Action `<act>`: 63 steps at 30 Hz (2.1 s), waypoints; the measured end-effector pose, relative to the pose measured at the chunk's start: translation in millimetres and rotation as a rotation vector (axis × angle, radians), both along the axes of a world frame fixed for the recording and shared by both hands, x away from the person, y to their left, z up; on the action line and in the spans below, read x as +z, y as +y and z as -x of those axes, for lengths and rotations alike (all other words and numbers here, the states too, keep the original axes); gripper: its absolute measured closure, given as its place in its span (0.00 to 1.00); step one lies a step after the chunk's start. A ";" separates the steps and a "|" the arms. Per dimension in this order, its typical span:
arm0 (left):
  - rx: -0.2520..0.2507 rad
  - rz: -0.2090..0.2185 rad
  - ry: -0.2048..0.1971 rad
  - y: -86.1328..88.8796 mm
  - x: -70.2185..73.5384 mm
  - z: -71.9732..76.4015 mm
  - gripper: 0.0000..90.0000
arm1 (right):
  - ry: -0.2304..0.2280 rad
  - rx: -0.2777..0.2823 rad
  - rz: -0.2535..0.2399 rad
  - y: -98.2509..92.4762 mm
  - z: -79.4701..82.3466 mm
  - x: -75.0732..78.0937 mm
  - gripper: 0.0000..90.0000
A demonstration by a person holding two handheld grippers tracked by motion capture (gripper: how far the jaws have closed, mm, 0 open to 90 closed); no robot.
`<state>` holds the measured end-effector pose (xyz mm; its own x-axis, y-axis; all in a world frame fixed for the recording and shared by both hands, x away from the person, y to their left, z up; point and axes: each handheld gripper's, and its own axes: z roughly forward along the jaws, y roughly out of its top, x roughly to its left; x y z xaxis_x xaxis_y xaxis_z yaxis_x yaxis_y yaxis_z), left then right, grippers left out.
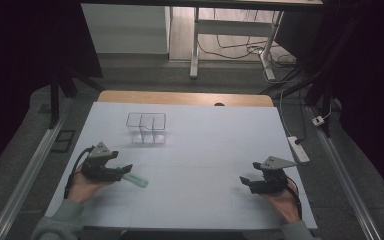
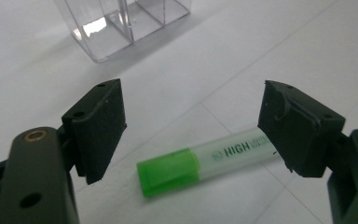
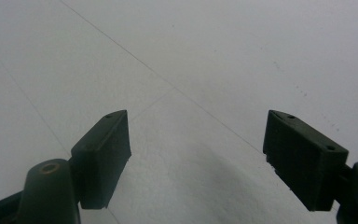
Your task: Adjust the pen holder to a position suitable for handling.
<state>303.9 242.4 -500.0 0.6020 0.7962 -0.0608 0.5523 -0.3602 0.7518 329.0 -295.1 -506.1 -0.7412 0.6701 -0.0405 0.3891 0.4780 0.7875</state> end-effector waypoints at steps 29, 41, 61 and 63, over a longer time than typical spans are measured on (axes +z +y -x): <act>0.118 -0.011 0.034 21.8 0.0 -84.0 0.37 | 0.004 -0.007 0.011 0.4 -0.5 -2.2 0.25; 0.145 -0.036 0.028 24.3 -6.8 -100.3 0.62 | -0.001 -0.012 0.013 1.5 0.0 -2.4 0.26; 0.126 -0.022 0.046 17.7 -16.5 -124.9 0.99 | 0.001 -0.008 0.037 2.3 -0.3 -3.8 0.26; 0.128 -0.025 0.047 16.2 -17.4 -126.1 0.99 | 0.001 -0.009 0.038 2.0 -0.2 -3.4 0.26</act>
<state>430.1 258.6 -517.4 0.4923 0.8679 -0.0657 0.6292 -0.3027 0.7159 329.2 -293.1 -509.5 -0.7351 0.6748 -0.0655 0.3943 0.5041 0.7684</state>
